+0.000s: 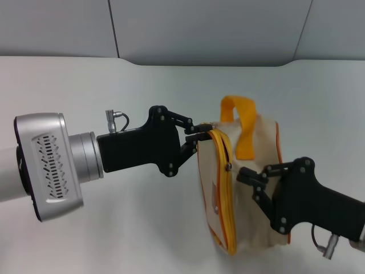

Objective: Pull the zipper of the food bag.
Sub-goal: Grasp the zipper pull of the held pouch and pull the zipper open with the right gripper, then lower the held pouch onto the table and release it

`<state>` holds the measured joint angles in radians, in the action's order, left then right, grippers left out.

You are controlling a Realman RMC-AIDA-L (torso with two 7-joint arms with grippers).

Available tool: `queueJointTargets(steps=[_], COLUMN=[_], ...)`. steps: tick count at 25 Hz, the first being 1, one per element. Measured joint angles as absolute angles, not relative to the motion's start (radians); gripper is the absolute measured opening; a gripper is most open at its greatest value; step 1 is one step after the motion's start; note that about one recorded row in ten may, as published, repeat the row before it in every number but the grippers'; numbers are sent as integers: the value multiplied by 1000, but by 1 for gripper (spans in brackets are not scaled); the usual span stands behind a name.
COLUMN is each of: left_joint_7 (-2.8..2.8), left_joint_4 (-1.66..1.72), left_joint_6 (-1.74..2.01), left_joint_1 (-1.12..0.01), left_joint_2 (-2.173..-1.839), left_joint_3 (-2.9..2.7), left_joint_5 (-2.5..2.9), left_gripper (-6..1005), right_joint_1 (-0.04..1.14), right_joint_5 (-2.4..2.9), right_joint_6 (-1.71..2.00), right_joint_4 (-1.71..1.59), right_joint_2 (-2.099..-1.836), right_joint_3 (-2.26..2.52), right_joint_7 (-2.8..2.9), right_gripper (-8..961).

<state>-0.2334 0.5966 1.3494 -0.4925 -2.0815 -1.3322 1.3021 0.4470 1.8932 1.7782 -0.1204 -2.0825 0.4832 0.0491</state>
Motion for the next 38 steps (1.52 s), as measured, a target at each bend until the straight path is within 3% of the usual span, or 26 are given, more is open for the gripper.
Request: queueJointTargets(steps=[9,17,27,38], left_joint_7=[-237,-248,-259,-267], left_joint_4=[597,596,593,370], left_joint_6=[1330,1322,1316,1324], left_joint_1=[-507,-513,-506,-451], left_joint_2=[-2082,-2082,-2082,-2079], left_joint_3=[-1336,-1331,-1326,-1312], left_joint_5=[1300,1299,1277,992], left_gripper=[43,42,42,40], right_joint_1=[387,266,240,285], right_joint_5=[1962,2019,2058,2054], right_joint_6=[1795,1777,1809,1836], right_joint_4=[-124,-122,-87,-142], right_joint_2=[-2083,-2085,-2085,-2083], right_joint_3=[485,485,424,273], right_joint_7=[71,74,82,337], right_gripper=[0,0,0,150])
